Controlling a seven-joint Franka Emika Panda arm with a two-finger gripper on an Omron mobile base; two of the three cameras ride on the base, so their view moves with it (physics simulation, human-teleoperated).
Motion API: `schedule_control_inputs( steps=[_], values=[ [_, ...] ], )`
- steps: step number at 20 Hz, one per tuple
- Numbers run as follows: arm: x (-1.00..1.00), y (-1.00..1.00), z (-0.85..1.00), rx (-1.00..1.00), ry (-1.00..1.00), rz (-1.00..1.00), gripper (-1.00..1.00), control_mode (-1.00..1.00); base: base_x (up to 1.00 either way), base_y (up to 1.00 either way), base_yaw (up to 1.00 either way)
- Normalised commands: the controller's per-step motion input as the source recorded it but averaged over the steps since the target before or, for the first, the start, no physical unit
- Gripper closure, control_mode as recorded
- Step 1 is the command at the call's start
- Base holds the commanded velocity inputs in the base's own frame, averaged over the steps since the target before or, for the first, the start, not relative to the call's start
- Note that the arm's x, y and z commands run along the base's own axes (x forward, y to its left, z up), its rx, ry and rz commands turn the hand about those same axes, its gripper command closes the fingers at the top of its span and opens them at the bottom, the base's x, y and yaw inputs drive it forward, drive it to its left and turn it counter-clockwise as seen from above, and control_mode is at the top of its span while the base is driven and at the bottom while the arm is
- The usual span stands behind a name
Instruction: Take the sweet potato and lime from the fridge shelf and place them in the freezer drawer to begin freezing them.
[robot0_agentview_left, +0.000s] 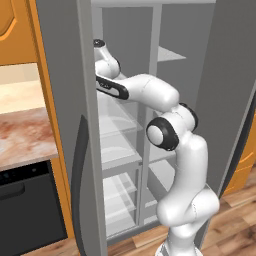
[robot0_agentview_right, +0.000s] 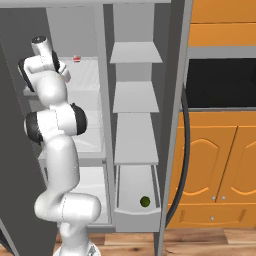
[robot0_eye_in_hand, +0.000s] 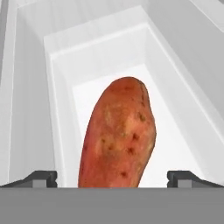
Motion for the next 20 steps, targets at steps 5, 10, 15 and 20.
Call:
schedule_control_inputs(
  steps=[5, 10, 15, 20],
  values=[
    [0.04, 0.00, -0.26, 0.00, 0.00, -0.04, -1.00, -1.00, 0.00, 0.00, 0.00],
    [0.00, 0.00, -0.20, 0.01, 0.00, -0.04, 1.00, -1.00, 0.00, 0.00, 0.00],
    [0.00, -0.01, 0.00, 0.00, 0.00, 0.00, 1.00, -1.00, 0.00, 0.00, 0.00],
    [-0.48, -0.23, 0.00, 0.00, 0.00, 0.01, 1.00, -1.00, 0.00, 0.00, 0.00]
  ],
)
